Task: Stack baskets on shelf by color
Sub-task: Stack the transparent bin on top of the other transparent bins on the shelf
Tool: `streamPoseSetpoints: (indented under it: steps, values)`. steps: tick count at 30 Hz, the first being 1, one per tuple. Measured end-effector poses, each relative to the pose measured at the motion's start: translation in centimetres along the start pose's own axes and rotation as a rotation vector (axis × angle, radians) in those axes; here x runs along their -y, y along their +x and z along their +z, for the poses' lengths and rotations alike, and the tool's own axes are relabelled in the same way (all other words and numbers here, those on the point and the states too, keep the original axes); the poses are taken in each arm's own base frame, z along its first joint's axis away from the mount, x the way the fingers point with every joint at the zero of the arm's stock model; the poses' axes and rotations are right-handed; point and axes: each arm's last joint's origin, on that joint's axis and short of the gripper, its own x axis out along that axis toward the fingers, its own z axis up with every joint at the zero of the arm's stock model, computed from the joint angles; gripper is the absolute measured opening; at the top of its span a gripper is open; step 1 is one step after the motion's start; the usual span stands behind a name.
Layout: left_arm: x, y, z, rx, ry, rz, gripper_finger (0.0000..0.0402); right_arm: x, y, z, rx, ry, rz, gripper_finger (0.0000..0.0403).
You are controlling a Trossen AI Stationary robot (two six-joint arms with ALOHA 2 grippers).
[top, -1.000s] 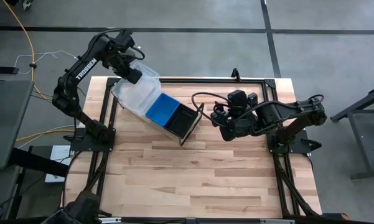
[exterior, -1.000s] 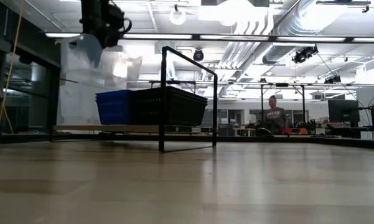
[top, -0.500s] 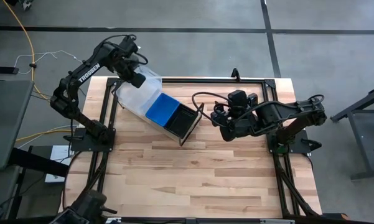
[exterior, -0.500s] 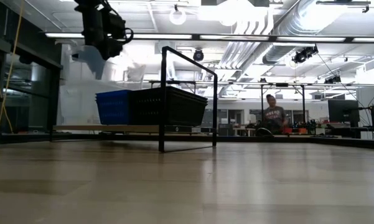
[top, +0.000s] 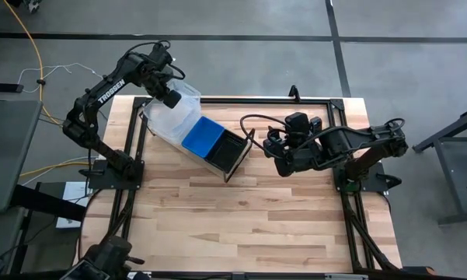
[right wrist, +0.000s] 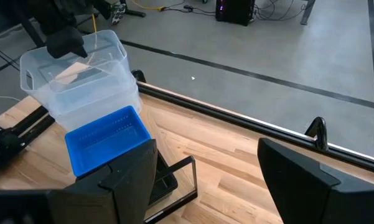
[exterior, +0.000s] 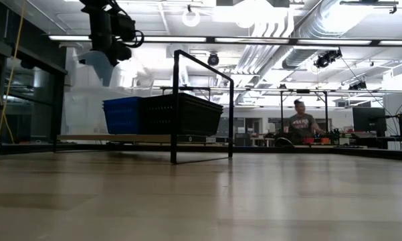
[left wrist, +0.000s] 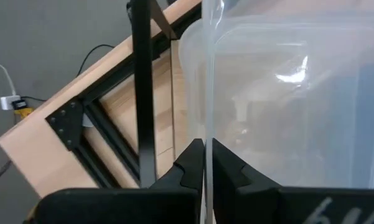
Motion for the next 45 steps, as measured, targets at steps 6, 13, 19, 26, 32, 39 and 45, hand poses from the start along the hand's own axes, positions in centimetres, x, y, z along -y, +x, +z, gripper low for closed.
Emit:
streamPoseSetpoints:
  steps: [6, 13, 19, 26, 32, 39, 45]
  values:
    - [-0.3, 0.0, -0.1, -0.010, 0.005, 0.025, 0.0000, 0.0, 0.0, 0.0, -0.001, 0.000, 0.000, 0.0267]
    - [-0.4, 0.0, 0.0, -0.003, -0.008, 0.001, 0.0000, 0.0, 0.0, 0.0, -0.004, 0.001, 0.001, 0.0267]
    - [-0.2, 0.0, 0.3, 0.031, -0.018, -0.059, 0.0000, 0.0, 0.0, 0.0, -0.004, 0.001, 0.001, 0.0267]
    - [-0.2, 0.0, 0.3, 0.030, -0.042, -0.061, 0.0019, 0.0, 0.0, 0.0, -0.004, 0.001, 0.002, 0.0267]
    - [-0.2, 0.0, 0.3, 0.032, -0.044, -0.073, 0.0084, 0.0, 0.0, 0.0, -0.005, 0.001, 0.002, 0.0267]
    - [0.1, -0.4, 0.4, 0.047, -0.040, -0.177, 0.0164, 0.0, 0.0, 0.0, -0.005, 0.000, 0.002, 0.0267]
    - [-0.1, -3.1, 1.3, 0.146, -0.029, -0.211, 0.0194, 0.0, 0.0, 0.0, -0.005, 0.001, 0.002, 0.0267]
